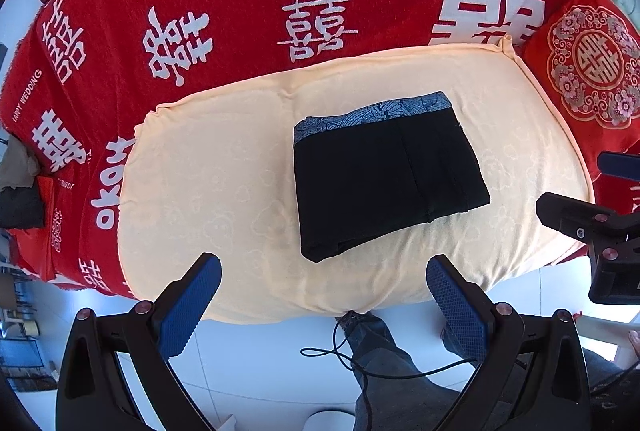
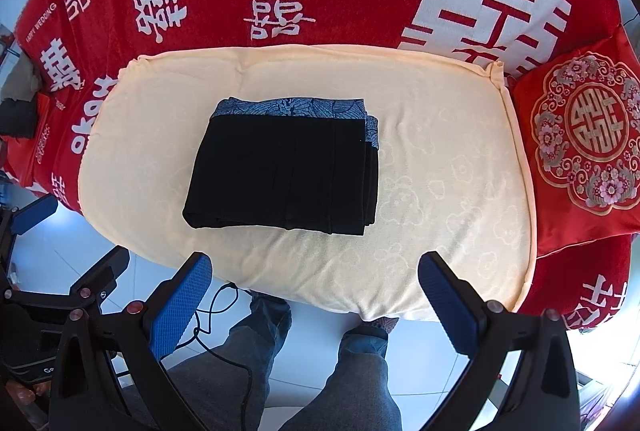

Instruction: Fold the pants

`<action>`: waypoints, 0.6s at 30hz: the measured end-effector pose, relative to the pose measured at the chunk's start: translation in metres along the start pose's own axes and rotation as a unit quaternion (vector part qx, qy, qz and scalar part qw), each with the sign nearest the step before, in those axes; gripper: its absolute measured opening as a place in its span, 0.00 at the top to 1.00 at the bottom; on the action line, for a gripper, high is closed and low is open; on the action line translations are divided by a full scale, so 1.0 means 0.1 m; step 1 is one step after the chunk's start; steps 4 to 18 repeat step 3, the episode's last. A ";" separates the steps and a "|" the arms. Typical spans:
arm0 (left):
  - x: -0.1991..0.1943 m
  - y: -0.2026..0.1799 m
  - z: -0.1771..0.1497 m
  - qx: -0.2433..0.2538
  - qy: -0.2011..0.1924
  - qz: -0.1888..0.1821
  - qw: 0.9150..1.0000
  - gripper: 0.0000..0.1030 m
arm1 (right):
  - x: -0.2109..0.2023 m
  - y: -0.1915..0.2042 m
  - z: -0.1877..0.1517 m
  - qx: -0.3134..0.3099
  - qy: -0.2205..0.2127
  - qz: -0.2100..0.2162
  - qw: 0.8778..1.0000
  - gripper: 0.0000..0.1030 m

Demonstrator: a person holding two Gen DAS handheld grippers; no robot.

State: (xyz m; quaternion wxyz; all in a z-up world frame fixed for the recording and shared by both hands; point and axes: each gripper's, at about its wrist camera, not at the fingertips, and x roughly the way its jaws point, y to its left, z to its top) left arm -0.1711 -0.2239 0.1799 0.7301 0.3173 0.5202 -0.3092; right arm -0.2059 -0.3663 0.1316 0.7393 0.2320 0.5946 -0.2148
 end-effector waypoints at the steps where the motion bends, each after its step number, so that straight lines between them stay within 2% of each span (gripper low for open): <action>1: -0.01 0.01 0.00 -0.002 -0.002 -0.003 1.000 0.00 | 0.00 0.00 0.00 0.000 0.001 0.000 1.000 0.00; 18: -0.03 0.01 0.01 -0.005 -0.004 -0.005 1.000 0.00 | 0.01 0.01 -0.01 0.002 0.002 0.001 1.000 0.00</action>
